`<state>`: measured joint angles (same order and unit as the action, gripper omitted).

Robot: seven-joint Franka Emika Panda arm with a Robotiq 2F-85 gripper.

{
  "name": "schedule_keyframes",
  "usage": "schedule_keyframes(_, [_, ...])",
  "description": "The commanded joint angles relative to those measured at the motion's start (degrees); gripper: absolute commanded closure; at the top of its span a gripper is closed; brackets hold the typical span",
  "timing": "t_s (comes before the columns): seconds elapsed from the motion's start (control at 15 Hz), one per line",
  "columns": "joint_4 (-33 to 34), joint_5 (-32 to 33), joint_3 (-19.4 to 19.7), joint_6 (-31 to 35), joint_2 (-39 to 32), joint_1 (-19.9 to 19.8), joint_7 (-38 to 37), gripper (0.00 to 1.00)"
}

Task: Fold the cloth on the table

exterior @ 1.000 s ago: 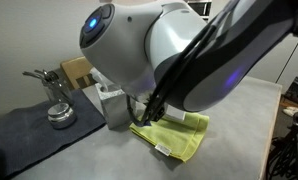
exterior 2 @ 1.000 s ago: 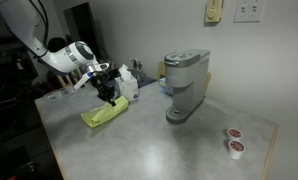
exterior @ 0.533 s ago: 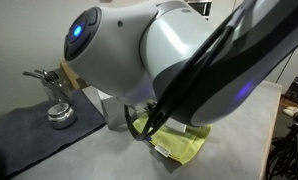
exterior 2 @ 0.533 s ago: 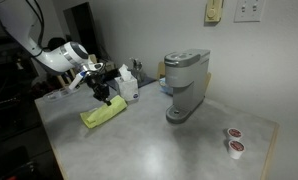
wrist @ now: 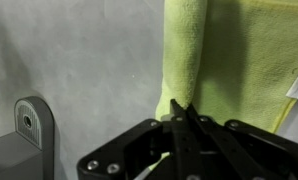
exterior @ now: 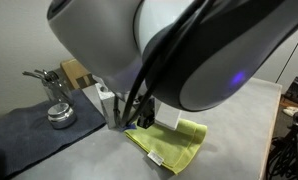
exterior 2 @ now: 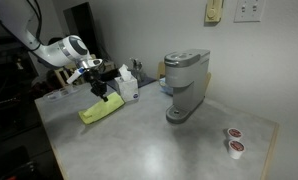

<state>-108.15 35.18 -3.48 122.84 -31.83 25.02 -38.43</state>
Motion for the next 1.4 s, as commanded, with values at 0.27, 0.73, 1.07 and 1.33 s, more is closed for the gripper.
schedule_keyframes(0.27, [-0.83, -18.33, -3.86, 10.54, -0.8, -7.36, 17.8, 0.99])
schedule_keyframes(0.73, [0.67, -36.16, -8.78, 8.0, -2.97, -13.56, 37.37, 0.35])
schedule_keyframes(1.07, [1.81, -45.93, -12.61, 4.15, -3.56, -17.44, 48.88, 0.01])
schedule_keyframes(1.33, [2.56, -48.99, -12.73, 2.04, -3.55, -18.16, 52.04, 0.0])
